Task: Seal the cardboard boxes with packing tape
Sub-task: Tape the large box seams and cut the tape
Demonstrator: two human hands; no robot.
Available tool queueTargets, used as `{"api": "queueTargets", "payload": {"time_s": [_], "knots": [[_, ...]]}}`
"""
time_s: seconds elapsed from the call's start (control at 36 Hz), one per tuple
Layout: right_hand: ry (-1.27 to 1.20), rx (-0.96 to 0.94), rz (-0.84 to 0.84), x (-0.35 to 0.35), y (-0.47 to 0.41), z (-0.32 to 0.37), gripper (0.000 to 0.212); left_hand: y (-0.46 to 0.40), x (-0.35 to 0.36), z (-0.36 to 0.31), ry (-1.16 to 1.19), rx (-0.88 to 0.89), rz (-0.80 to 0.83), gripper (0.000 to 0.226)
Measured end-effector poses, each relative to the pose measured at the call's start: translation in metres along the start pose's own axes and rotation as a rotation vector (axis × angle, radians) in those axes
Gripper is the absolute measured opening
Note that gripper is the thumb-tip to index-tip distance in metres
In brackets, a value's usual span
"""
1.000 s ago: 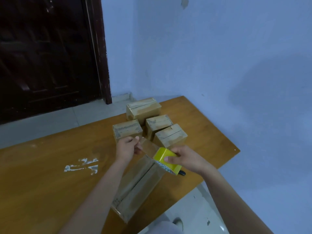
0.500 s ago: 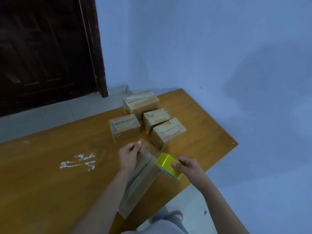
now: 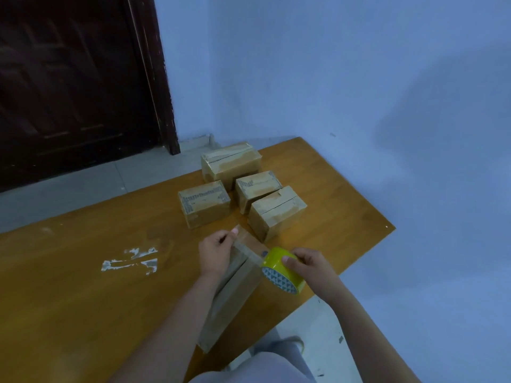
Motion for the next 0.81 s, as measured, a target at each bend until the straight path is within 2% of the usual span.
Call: {"api": "queueTargets", "payload": {"time_s": [0.22,0.5,0.64,0.72,0.81], "knots": [[0.023,0.017,-0.032,0.002,0.000,-0.002,0.031,0.001,0.000,-0.003,-0.069,0.004,0.031,0.044],[0.202,0.117,0.002,-0.008,-0.003,0.001,0.029,0.002,0.002,-0.003,-0.082,-0.001,0.021,0.039],[0.264,0.058,0.031,-0.006,0.000,0.008,0.035,0.002,0.003,-0.002,-0.058,-0.013,0.000,0.041],[0.203,-0.019,0.094,-0.003,0.004,0.015,0.039,-0.001,-0.002,0.001,0.022,-0.063,-0.031,0.036],[0.017,-0.041,0.197,-0.002,0.011,0.014,0.022,-0.001,-0.004,0.002,0.062,-0.064,-0.034,0.033]]}}
Point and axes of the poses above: each hand's wrist, its own y-axis away from the middle knuckle, its own x-axis out of the palm, z = x × y, the point moved 6 cm from there along -y, towards the middle knuckle, and after that the axes turned 14 degrees about -y, right-handed, at the moved point
